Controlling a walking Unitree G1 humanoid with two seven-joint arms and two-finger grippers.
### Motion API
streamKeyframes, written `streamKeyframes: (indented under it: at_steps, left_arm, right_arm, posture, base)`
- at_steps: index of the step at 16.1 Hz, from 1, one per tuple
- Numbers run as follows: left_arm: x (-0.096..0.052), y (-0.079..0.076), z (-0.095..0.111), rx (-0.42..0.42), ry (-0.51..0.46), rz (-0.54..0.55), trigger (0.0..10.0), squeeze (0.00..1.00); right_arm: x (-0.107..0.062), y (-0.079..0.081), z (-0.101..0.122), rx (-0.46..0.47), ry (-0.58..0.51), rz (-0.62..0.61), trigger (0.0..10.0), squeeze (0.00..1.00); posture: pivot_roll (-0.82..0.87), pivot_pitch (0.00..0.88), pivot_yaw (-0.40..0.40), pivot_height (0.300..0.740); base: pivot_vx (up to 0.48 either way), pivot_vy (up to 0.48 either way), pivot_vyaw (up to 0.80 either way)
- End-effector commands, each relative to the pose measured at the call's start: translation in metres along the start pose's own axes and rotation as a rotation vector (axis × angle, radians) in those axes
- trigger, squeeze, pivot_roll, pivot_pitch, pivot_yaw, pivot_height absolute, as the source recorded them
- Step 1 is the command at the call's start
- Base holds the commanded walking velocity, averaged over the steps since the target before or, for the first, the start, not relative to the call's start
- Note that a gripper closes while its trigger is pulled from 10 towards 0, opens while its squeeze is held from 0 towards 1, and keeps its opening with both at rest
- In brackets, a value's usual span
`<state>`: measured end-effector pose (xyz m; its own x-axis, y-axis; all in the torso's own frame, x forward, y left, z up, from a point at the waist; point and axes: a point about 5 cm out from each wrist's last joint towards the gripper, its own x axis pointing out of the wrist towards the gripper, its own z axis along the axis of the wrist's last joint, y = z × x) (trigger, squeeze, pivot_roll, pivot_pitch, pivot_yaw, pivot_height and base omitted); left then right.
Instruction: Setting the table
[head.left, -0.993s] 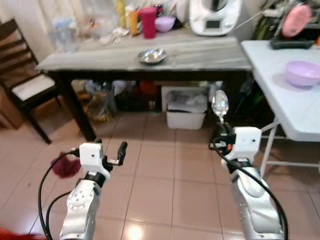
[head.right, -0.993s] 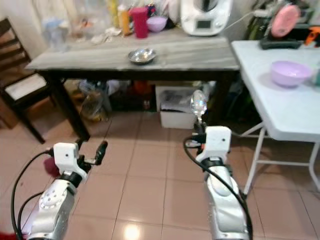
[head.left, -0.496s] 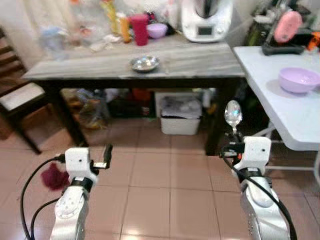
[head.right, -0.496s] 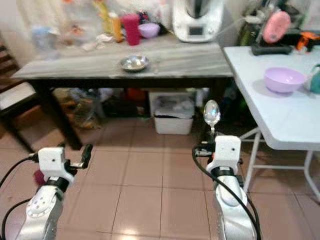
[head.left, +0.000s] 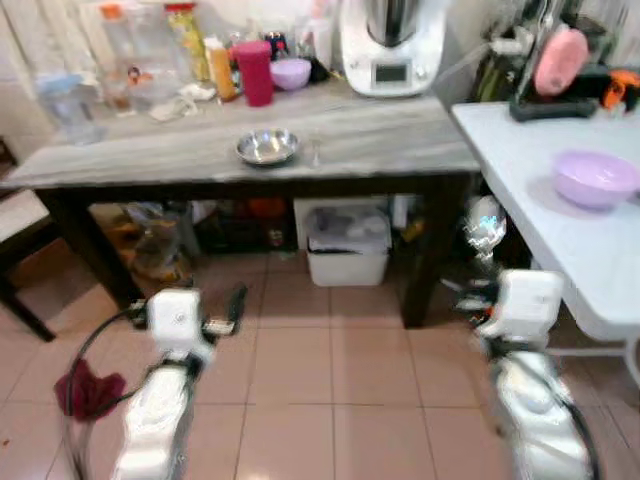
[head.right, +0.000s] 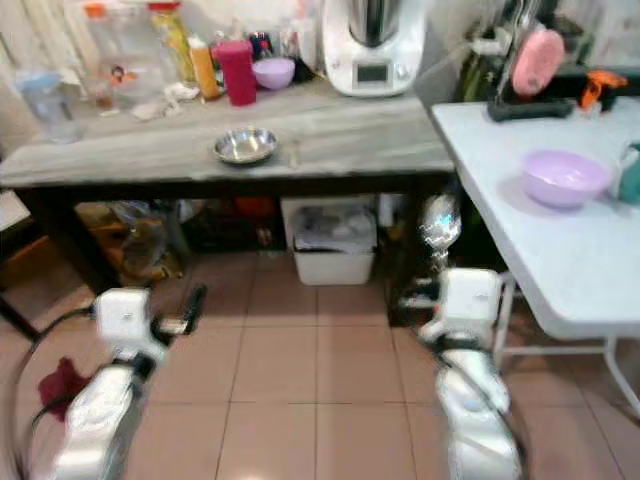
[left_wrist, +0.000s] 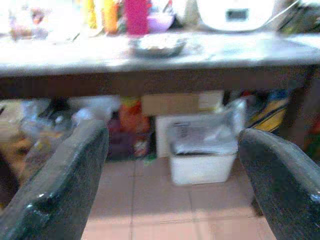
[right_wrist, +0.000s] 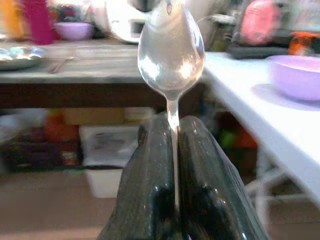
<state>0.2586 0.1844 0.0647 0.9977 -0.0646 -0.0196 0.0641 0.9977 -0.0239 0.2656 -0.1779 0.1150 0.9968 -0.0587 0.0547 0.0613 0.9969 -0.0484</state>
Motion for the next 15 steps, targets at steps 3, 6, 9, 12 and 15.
streamKeyframes:
  at_steps: [3,6,9,12,15]
  left_arm:
    - [0.004,-0.005,0.005,-0.004,-0.016,-0.02,10.0,0.0]
    - [0.005,-0.005,0.006,-0.001,-0.015,-0.019,10.0,0.0]
    - [0.003,0.001,0.007,0.017,-0.019,0.053,10.0,0.0]
    - [-0.004,0.005,0.006,0.007,-0.019,0.108,10.0,0.0]
    - [-0.01,0.002,0.002,-0.015,-0.015,0.149,10.0,0.0]
  right_arm:
    - [0.002,-0.004,0.004,-0.006,-0.009,-0.011,10.0,0.0]
    - [0.004,-0.003,0.004,-0.006,-0.013,-0.003,10.0,0.0]
    - [0.008,0.006,0.003,-0.001,-0.008,0.037,10.0,0.0]
    - [0.015,0.013,0.004,-0.007,-0.003,0.096,10.0,0.0]
    - [0.022,0.016,0.005,-0.018,0.003,0.141,10.0,0.0]
  posture:
    - [-0.2,0.029,0.053,0.74]
    - [-0.2,0.029,0.054,0.74]
    - [-0.15,0.028,0.018,0.74]
    - [-0.1,0.033,-0.023,0.74]
    - [-0.08,0.042,-0.062,0.74]
  base:
    - [0.356,0.0,-0.8]
    - [0.346,0.0,0.0]
    - [0.1,0.0,0.0]
    - [0.0,0.0,0.0]
    - [0.0,0.0,0.0]
